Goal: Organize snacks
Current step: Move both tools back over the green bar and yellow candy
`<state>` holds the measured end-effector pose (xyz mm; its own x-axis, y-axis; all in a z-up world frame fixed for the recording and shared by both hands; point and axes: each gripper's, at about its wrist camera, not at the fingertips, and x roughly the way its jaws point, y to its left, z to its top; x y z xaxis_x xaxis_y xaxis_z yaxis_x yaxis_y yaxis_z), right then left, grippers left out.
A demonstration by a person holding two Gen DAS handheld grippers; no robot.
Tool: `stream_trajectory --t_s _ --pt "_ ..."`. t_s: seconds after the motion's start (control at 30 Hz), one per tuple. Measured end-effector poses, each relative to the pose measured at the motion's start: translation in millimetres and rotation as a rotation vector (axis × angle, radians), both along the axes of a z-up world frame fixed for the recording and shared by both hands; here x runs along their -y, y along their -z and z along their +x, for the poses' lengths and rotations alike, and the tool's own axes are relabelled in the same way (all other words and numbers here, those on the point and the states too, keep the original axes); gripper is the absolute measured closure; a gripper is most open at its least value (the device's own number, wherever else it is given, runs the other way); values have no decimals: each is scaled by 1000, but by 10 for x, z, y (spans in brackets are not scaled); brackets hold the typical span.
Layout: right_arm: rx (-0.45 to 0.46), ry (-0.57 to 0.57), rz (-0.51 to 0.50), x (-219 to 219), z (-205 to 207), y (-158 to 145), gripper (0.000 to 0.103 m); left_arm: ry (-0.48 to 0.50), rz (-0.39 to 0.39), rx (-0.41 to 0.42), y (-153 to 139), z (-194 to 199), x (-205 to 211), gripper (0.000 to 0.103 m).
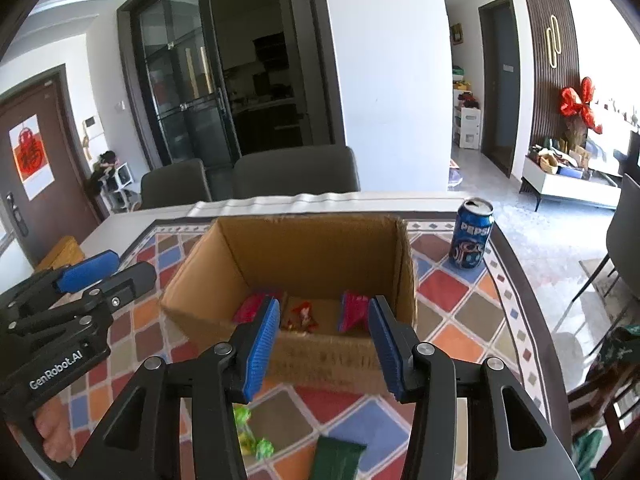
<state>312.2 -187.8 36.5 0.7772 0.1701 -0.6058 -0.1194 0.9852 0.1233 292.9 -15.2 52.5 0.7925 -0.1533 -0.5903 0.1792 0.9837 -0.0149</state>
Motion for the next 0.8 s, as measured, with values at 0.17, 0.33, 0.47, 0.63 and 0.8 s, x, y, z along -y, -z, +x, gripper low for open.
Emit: stream_trajectory --t_s 0.17,0.33,0.47,0.63,0.8 --pt "5 -12 -2 -19 -251 6 46 -9 -5 -16 54 -201 -32 46" --pt "-5 3 -33 -46 -430 53 42 -18 8 -49 213 -348 -60 45" --pt "-42 11 -42 -30 -513 177 42 -12 18 -86 359 -434 -71 44" --pt "-113 11 -50 -28 -563 397 42 6 32 -123 526 -497 -82 44" --pt "-166 8 -57 -47 -604 574 42 26 26 -178 712 -507 -67 44"
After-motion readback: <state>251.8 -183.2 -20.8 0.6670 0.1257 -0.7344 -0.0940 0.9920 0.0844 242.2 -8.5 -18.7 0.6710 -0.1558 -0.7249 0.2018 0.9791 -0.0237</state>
